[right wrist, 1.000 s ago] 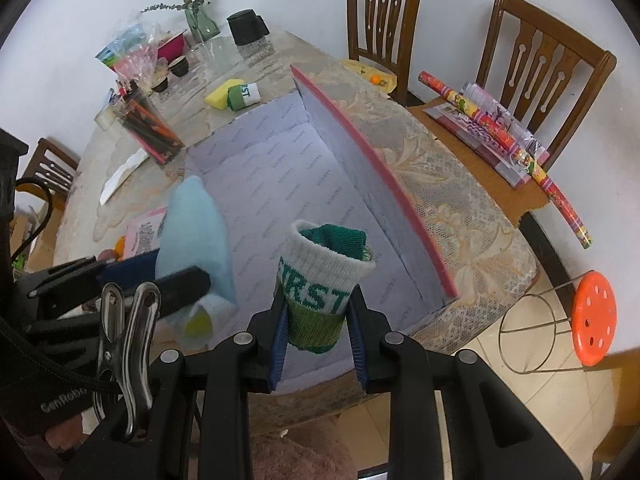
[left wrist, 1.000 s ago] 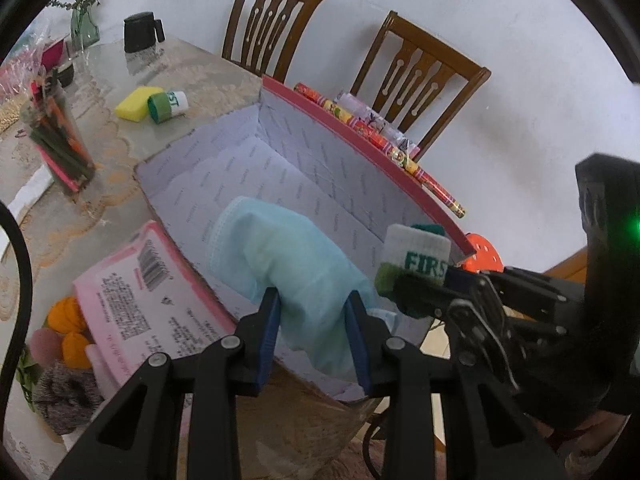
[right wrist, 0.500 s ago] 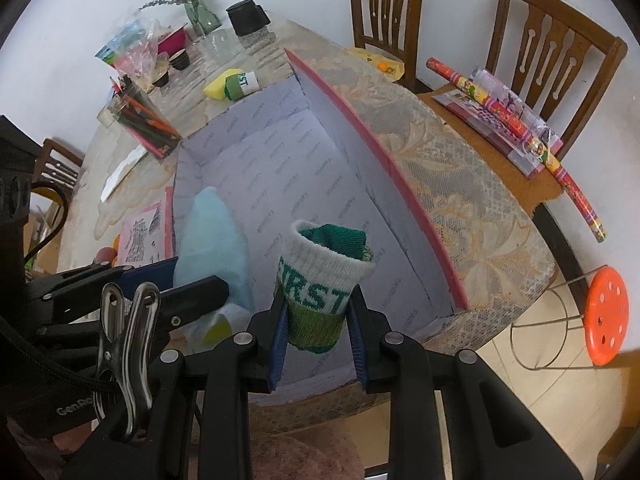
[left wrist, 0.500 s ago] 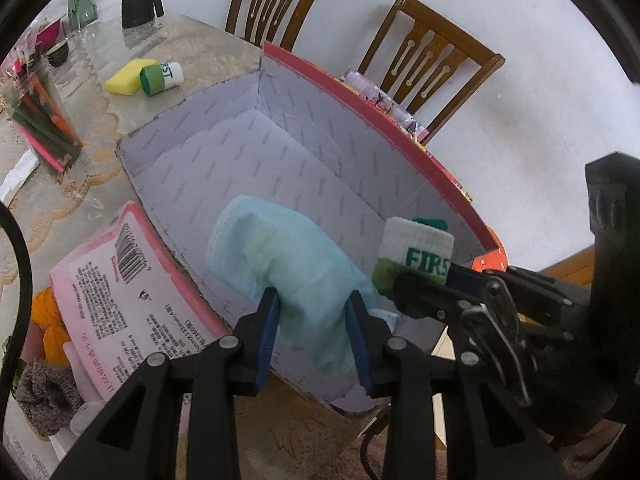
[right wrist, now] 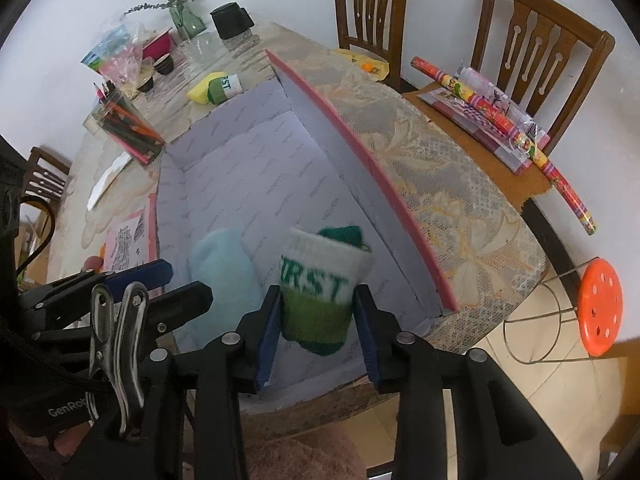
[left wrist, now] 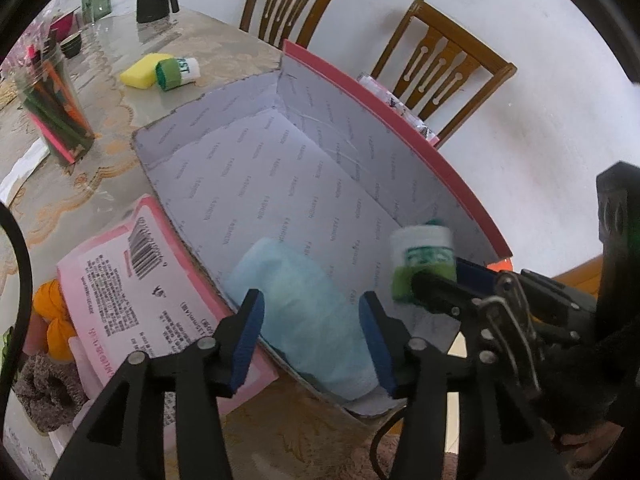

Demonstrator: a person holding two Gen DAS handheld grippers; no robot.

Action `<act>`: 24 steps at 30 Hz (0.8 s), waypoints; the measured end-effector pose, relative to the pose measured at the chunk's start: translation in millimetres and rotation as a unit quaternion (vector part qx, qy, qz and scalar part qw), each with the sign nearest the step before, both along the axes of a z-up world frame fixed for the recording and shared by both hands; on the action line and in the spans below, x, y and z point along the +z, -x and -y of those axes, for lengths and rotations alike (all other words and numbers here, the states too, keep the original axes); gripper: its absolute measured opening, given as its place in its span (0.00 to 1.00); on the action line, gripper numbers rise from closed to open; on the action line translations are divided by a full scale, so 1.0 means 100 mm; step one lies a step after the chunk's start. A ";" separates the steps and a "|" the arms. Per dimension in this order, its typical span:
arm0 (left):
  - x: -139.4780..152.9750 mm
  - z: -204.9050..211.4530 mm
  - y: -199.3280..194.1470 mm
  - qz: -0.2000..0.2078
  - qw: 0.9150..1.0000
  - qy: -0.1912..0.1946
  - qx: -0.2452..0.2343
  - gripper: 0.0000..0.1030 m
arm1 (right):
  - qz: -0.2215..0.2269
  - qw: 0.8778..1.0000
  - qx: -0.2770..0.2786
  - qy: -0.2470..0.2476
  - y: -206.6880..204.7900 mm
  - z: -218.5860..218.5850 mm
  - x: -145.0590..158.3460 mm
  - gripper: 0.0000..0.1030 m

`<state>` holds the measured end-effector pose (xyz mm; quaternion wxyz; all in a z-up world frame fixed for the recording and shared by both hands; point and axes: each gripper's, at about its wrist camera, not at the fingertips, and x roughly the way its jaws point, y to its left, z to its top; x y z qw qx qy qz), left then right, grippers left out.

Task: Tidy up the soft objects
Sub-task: 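Lower both items into the box and open both tools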

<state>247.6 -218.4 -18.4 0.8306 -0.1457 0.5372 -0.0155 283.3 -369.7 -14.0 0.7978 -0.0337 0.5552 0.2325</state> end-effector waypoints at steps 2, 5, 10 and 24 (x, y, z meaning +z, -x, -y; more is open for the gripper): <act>0.01 -0.02 0.01 0.001 1.000 -0.001 0.003 0.50 | 0.006 1.000 0.001 -0.003 0.00 0.00 0.03 0.38; 0.03 -0.02 0.03 0.002 1.000 -0.005 0.006 0.50 | 0.016 1.000 0.000 -0.005 -0.01 0.00 0.06 0.42; 0.07 -0.02 0.09 0.006 1.000 -0.016 0.007 0.50 | 0.020 1.000 -0.008 -0.016 0.00 0.04 0.08 0.43; 0.27 -0.13 0.34 0.031 0.999 -0.037 -0.001 0.50 | 0.036 0.999 -0.027 -0.025 0.17 0.02 0.18 0.43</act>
